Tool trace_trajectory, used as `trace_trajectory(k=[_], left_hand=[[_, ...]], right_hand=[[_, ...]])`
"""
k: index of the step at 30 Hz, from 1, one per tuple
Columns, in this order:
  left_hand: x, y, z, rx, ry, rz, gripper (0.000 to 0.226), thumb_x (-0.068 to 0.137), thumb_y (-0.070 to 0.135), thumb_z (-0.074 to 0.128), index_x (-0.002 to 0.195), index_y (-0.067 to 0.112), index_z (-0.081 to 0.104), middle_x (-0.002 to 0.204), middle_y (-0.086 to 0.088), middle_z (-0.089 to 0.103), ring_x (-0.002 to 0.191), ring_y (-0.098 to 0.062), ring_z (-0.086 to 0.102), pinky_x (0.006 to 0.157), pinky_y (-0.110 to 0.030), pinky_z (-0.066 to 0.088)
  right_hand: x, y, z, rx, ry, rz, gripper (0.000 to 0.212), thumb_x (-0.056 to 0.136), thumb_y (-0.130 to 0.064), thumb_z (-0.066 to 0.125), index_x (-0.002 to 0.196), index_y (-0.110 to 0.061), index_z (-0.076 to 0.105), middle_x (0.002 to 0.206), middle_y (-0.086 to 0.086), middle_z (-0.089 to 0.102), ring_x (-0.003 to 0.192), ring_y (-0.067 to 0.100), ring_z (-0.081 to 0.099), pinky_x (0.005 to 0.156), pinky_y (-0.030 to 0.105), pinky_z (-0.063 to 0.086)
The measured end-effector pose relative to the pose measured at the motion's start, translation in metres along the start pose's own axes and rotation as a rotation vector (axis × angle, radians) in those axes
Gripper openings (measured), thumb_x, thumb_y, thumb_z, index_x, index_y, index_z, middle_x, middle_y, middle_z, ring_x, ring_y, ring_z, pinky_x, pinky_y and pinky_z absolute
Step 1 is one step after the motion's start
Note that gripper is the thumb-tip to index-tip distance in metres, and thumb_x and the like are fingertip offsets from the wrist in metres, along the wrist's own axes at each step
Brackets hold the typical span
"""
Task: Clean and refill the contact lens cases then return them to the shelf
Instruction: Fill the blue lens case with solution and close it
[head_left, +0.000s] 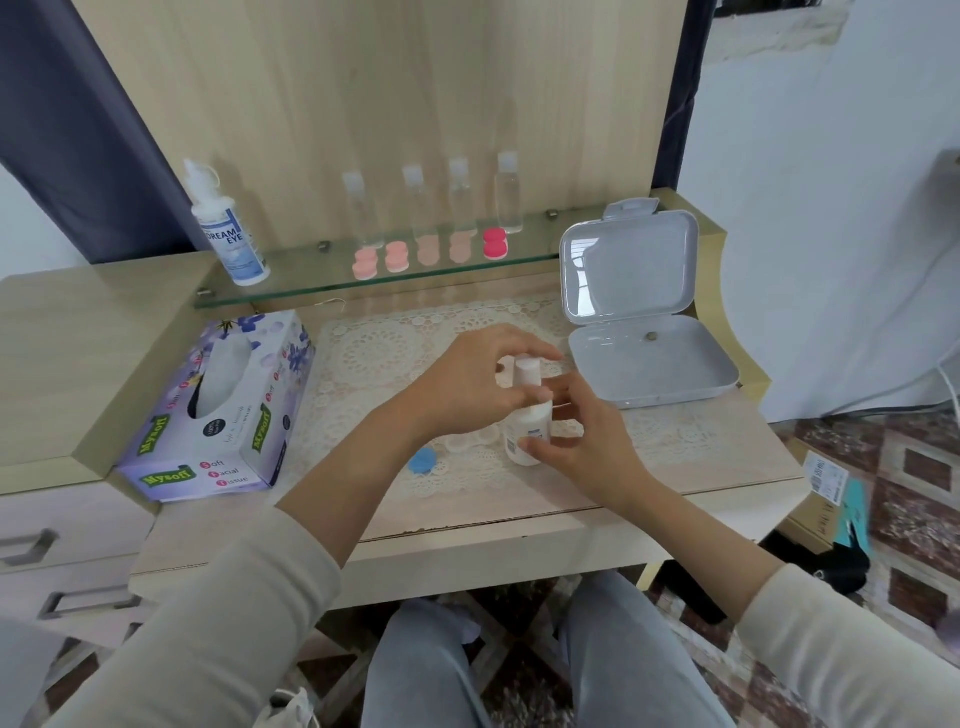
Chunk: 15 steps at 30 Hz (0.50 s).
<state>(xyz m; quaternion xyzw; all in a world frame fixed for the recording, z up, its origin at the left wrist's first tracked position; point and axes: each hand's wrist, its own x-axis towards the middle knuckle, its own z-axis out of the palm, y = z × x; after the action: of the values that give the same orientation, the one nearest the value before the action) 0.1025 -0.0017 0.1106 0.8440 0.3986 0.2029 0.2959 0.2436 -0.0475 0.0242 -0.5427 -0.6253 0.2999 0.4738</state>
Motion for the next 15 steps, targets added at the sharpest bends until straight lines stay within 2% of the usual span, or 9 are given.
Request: trace_trajectory(k=[2, 5, 8, 11, 15], left_hand=[[0.0015, -0.0006, 0.0036, 0.038, 0.116, 0.001, 0.030, 0.075, 0.029, 0.073, 0.104, 0.027, 0.066, 0.107, 0.006, 0.057, 0.094, -0.005, 0.053, 0.086, -0.022, 0.043], [0.0027, -0.0004, 0.0048, 0.020, 0.190, -0.003, 0.027, 0.073, 0.024, 0.075, 0.100, 0.021, 0.068, 0.098, 0.002, 0.060, 0.082, -0.007, 0.055, 0.081, -0.024, 0.047], [0.0017, -0.0010, 0.0029, -0.007, 0.156, 0.016, 0.031, 0.075, 0.014, 0.073, 0.104, 0.022, 0.067, 0.102, 0.004, 0.063, 0.090, -0.009, 0.058, 0.086, -0.022, 0.047], [0.0008, -0.0031, 0.0004, -0.019, 0.107, 0.044, 0.035, 0.077, 0.005, 0.068, 0.108, 0.022, 0.066, 0.103, 0.010, 0.061, 0.099, -0.008, 0.057, 0.091, -0.018, 0.045], [-0.0007, -0.0052, 0.0003, -0.027, 0.100, 0.066, 0.034, 0.078, 0.003, 0.066, 0.108, 0.020, 0.066, 0.098, 0.014, 0.059, 0.097, -0.005, 0.056, 0.089, -0.013, 0.044]], right_hand=[[-0.0001, -0.0011, -0.0001, 0.006, -0.001, -0.001, 0.041, 0.072, -0.013, 0.075, 0.097, -0.025, 0.046, 0.093, -0.018, 0.058, 0.088, 0.000, 0.057, 0.069, 0.006, 0.045], [0.0000, -0.0013, 0.0000, 0.006, -0.006, 0.004, 0.042, 0.072, -0.013, 0.075, 0.097, -0.028, 0.045, 0.094, -0.021, 0.056, 0.089, 0.001, 0.057, 0.071, 0.014, 0.050], [0.0007, -0.0026, -0.0012, -0.001, -0.023, 0.009, 0.045, 0.072, -0.013, 0.075, 0.100, -0.028, 0.044, 0.096, -0.016, 0.056, 0.091, 0.003, 0.057, 0.071, 0.021, 0.055], [0.0021, -0.0051, -0.0030, -0.046, -0.034, 0.007, 0.047, 0.072, -0.014, 0.076, 0.102, -0.027, 0.042, 0.095, -0.016, 0.054, 0.089, -0.001, 0.054, 0.071, 0.018, 0.053], [0.0034, -0.0075, -0.0032, -0.078, -0.045, 0.009, 0.052, 0.069, -0.016, 0.078, 0.103, -0.029, 0.041, 0.092, -0.020, 0.055, 0.088, -0.003, 0.054, 0.074, 0.019, 0.050]])
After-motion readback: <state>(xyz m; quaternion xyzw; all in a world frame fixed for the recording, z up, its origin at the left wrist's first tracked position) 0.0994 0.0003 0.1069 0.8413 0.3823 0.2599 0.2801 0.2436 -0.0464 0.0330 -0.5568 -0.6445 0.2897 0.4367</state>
